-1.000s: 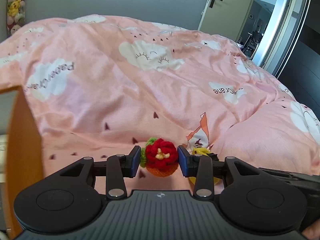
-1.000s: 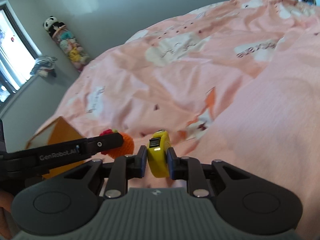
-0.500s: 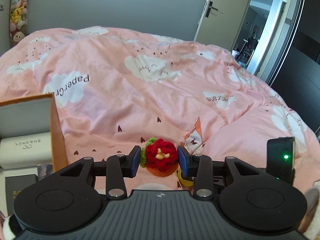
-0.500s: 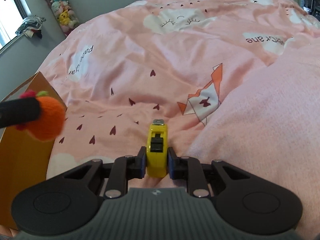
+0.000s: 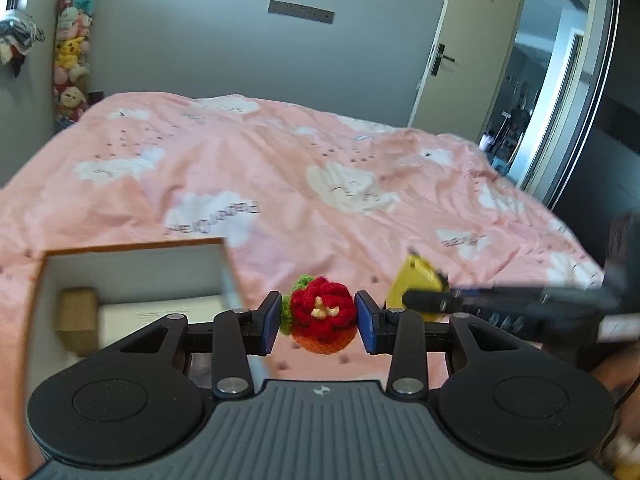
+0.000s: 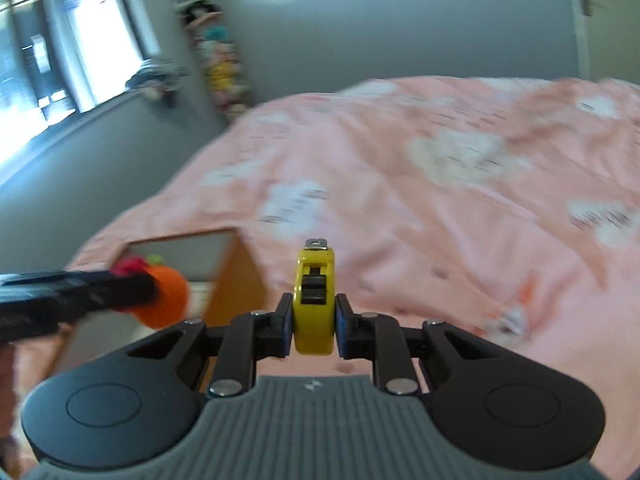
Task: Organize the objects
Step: 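Lift and carry the flower and tape measure over the open box, then lower the flower and tape measure into the box and open both grippers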
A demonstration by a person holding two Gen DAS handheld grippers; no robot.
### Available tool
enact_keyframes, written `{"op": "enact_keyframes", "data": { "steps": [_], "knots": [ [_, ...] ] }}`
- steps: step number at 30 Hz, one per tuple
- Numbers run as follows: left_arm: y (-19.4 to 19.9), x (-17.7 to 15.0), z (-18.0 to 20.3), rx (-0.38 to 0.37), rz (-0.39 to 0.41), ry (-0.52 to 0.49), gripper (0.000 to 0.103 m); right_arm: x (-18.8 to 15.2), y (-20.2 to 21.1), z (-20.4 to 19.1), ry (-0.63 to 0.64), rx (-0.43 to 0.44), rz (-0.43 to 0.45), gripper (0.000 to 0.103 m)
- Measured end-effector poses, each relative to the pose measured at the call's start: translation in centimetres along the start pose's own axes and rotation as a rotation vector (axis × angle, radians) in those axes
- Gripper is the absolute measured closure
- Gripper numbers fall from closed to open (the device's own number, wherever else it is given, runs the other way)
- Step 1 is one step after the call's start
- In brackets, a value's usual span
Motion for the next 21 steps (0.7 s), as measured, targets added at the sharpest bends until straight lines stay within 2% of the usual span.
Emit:
{"op": "enact_keyframes", "data": {
  "steps": [5, 11, 13, 21],
  "knots": [
    [1.7, -0.7, -4.2, 0.054, -0.064, -0.109, 0.058, 0.4, -2.1, -7.6, 0.187, 0.105, -0.048, 0.081],
    [1.6, -2.4, -9.0, 0.136, -0.183, -0.331, 0.058, -1.3, -6.7, -13.9, 0.388, 0.171, -0.158, 0.081],
    [0.9, -3.1, -10.1, 0.149, -0.226, -0.402, 0.058, -1.9, -8.3, -15.2, 0.391, 0.192, -0.214, 0.081],
    [-2.8, -6.7, -12.6, 0.110, -0.384, -0.647, 0.058, -4.1, -14.5, -17.5, 0.254, 0.259, -0.424, 0.081]
  ]
}}
Point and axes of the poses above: each gripper's, at about its wrist camera, not at the fingertips, and y roughly against the way its jaws point, z to its right, x to its top, the point moved 10 cm from there along -y, roughly the way its jaws point, and after that the axes turned 5 degrees about -y, right-handed, at the moved point
